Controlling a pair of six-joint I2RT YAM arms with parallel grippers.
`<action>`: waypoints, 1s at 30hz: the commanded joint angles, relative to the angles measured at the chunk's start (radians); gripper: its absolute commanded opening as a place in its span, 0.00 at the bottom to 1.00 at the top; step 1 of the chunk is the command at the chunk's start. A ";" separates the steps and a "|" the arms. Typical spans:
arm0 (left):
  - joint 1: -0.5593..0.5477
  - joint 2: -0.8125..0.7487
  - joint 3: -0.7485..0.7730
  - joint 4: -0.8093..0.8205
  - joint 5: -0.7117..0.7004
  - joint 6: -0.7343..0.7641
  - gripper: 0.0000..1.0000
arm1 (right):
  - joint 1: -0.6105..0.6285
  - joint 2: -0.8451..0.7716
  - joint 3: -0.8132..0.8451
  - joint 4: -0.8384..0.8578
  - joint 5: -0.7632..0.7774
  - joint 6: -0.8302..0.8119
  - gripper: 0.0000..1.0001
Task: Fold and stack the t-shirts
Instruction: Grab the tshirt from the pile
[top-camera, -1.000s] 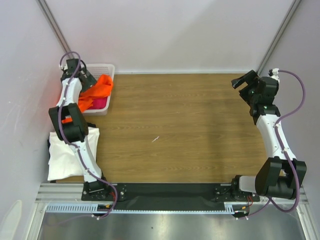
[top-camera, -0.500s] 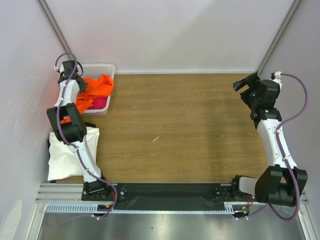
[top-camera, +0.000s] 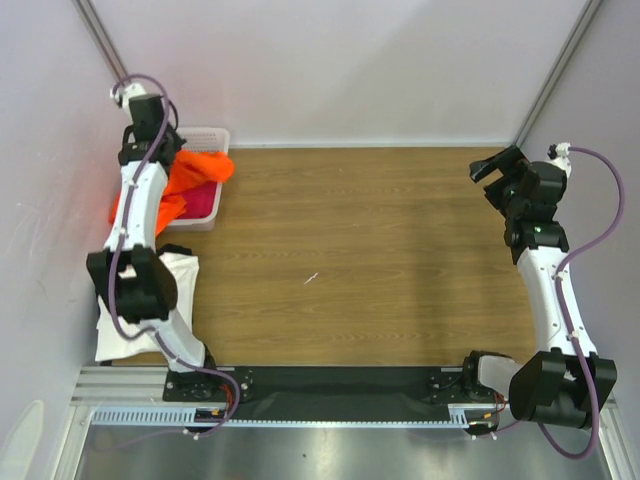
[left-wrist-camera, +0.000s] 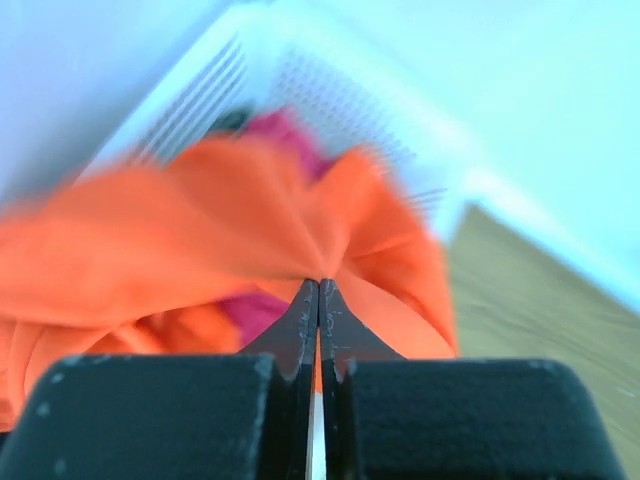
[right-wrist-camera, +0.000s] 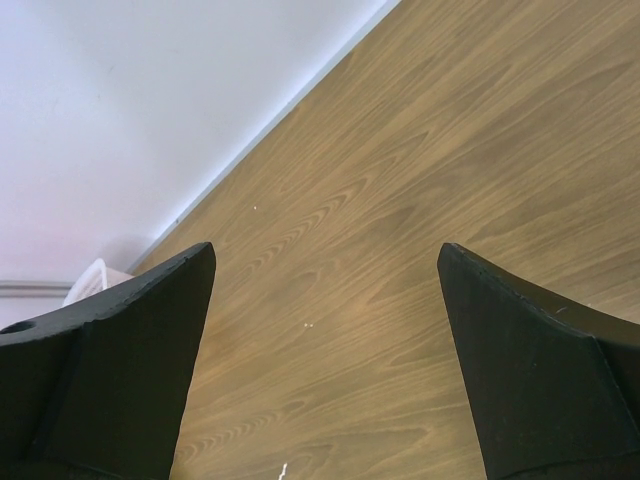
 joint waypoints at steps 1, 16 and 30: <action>-0.110 -0.166 0.065 0.054 -0.107 0.103 0.00 | 0.008 -0.010 0.010 0.048 -0.022 -0.036 1.00; -0.572 -0.160 0.605 -0.060 0.124 0.209 0.00 | -0.008 -0.056 0.013 0.056 -0.005 -0.098 1.00; -0.781 -0.203 0.291 0.017 0.299 0.158 0.00 | -0.040 -0.049 0.066 -0.036 -0.051 -0.184 1.00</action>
